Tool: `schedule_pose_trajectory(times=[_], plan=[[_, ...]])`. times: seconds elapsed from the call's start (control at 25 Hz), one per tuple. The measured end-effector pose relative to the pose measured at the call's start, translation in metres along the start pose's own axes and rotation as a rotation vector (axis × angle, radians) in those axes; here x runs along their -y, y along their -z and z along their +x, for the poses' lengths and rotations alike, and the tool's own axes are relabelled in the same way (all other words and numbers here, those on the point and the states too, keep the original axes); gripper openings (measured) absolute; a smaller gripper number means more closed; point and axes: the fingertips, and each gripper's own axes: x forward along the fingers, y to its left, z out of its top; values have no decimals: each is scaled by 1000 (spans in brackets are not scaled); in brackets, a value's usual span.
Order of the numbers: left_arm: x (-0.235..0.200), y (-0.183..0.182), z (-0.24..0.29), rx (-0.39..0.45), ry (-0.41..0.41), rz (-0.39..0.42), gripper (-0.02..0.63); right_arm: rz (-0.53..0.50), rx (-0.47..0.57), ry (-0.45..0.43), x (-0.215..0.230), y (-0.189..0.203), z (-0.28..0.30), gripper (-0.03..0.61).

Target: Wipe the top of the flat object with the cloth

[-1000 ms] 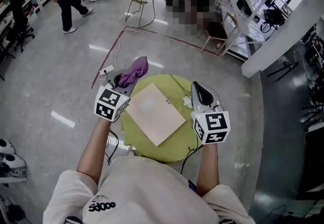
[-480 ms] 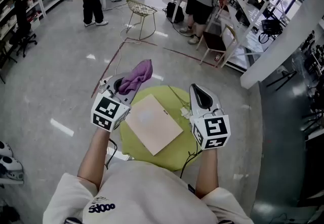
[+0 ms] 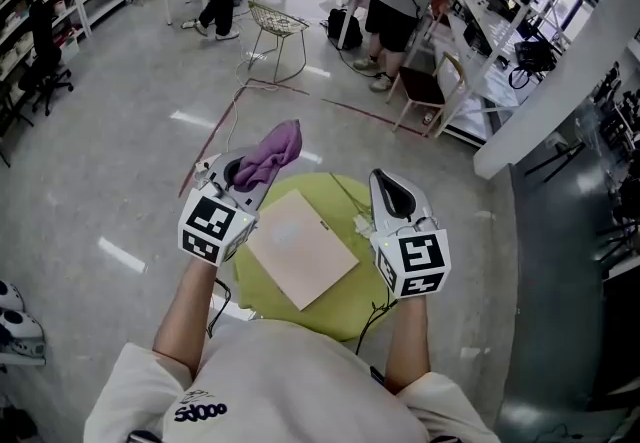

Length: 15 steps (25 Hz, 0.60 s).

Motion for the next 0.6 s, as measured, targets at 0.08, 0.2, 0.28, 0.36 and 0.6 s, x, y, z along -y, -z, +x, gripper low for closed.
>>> schedule_pose_trajectory(times=[0.08,0.2,0.28,0.36,0.6], plan=[[1,1,0,-3,-1,-3,92,4,-1,4,1,1,0,9],[3,3,-1,-8,5,-4,92,5,-3,4,1,2,0,9],[4,4,-2,-11,9,-3,92,5,-4,2,-2,1,0,9],[5,3,-3,-12,13,-1,92,6,-2,0,-3,0,-1,9],[8,-6,-7,1,26,8,92,7,-4,-7,-7,-2,-2,9]])
